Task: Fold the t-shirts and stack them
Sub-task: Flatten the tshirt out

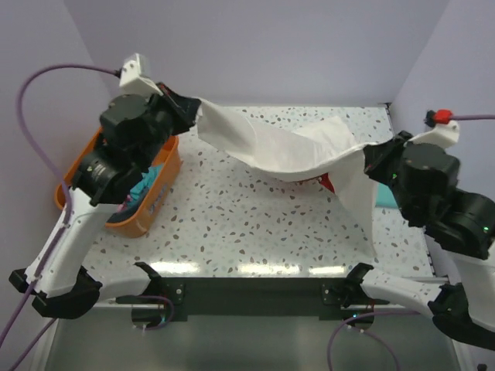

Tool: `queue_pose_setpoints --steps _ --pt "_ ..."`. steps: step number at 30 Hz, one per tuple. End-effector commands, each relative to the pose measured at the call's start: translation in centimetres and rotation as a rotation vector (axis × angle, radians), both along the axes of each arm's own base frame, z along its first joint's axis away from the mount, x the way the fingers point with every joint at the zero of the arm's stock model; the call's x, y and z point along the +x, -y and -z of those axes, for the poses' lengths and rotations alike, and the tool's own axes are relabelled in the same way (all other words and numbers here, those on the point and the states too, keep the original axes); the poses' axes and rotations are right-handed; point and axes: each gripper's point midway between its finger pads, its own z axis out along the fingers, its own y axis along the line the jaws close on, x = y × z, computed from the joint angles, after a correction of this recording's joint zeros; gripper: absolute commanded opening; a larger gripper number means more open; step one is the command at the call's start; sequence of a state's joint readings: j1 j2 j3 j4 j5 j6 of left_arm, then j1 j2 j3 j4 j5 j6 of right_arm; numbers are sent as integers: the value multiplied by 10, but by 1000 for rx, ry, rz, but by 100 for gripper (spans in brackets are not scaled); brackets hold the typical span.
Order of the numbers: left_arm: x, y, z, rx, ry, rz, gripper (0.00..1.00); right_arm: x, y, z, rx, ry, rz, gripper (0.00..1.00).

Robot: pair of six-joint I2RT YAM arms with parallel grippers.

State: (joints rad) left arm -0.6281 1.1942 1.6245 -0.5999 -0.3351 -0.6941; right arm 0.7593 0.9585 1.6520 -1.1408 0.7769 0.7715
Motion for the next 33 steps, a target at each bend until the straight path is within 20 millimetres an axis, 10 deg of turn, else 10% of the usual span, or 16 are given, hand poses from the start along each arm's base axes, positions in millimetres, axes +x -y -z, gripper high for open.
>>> queue_pose_setpoints --steps 1,9,15,21,25,33 --pt "-23 -43 -90 -10 191 -91 0 -9 18 -70 -61 163 -39 0" --pt "-112 -86 -229 -131 550 -1 0 -61 12 -192 127 479 -312 0" --pt "-164 -107 -267 -189 712 49 0 -85 -22 -213 213 544 -541 0" --pt "-173 -118 -277 -200 742 26 0 -90 -14 -218 252 579 -520 0" --pt "-145 -125 -259 -161 683 -90 0 -63 14 -199 171 522 -300 0" --pt "1 -111 -145 179 274 -497 0 26 57 -130 -297 238 350 0"
